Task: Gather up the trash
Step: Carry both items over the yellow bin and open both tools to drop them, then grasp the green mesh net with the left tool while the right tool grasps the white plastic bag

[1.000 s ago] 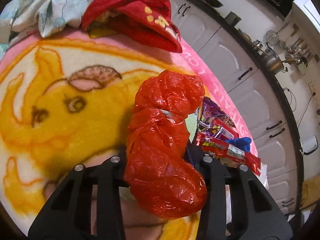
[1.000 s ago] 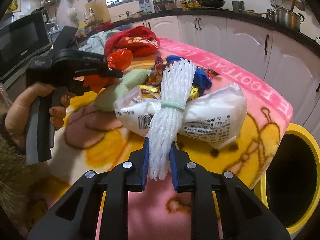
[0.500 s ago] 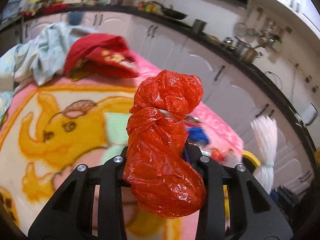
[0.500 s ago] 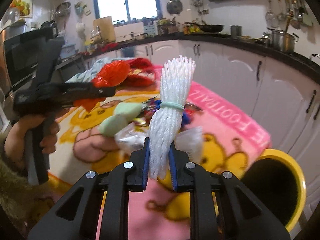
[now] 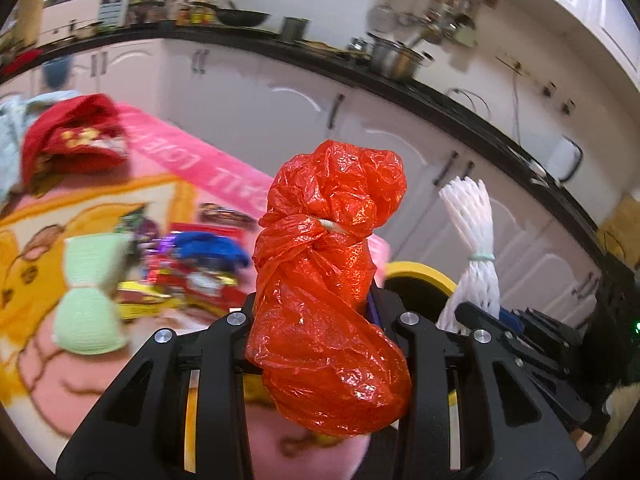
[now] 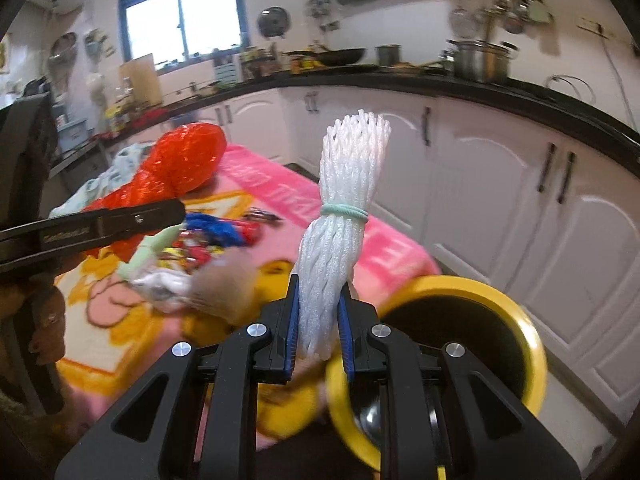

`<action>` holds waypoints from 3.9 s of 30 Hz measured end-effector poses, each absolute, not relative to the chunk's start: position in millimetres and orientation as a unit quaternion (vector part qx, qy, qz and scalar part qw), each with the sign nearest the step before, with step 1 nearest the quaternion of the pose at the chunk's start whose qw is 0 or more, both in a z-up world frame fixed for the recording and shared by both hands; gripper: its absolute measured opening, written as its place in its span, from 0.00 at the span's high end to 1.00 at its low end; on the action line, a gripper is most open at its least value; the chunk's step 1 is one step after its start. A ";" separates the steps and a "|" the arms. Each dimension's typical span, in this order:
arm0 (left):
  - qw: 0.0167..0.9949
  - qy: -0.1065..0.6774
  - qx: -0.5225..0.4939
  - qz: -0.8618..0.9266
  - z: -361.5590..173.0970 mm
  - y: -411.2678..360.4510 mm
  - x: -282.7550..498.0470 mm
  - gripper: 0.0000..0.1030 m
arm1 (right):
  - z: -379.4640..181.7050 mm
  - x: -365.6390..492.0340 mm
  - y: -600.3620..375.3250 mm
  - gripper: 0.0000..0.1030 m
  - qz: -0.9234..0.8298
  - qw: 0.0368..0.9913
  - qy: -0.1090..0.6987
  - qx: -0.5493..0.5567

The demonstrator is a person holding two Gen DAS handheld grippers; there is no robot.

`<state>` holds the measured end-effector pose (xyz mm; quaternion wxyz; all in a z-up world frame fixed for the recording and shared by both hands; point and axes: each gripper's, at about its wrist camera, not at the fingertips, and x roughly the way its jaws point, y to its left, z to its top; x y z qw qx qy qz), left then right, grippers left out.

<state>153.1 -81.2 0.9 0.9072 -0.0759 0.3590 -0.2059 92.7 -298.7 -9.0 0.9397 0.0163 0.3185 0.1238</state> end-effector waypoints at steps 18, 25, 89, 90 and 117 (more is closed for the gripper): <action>0.849 0.426 -0.015 -0.314 -47.6 -224.8 175.8 0.72 | -67.5 86.0 -400.0 0.81 0.037 0.910 0.409 0.057; 0.834 0.448 -0.004 -0.322 -65.7 -247.7 190.4 0.55 | -88.7 89.6 -413.4 0.71 0.029 0.899 0.432 0.067; 0.892 0.427 -0.150 -0.007 -87.8 89.8 201.4 0.10 | -58.7 165.3 -172.0 0.27 0.292 0.874 0.379 -0.084; 0.889 0.431 -0.154 -0.008 -90.4 90.3 204.0 0.10 | -60.2 166.2 -172.4 0.27 0.293 0.874 0.379 -0.085; 0.885 0.441 -0.146 -0.010 -99.9 102.6 181.7 0.41 | -56.9 130.9 -169.1 0.66 0.361 0.850 0.372 -0.095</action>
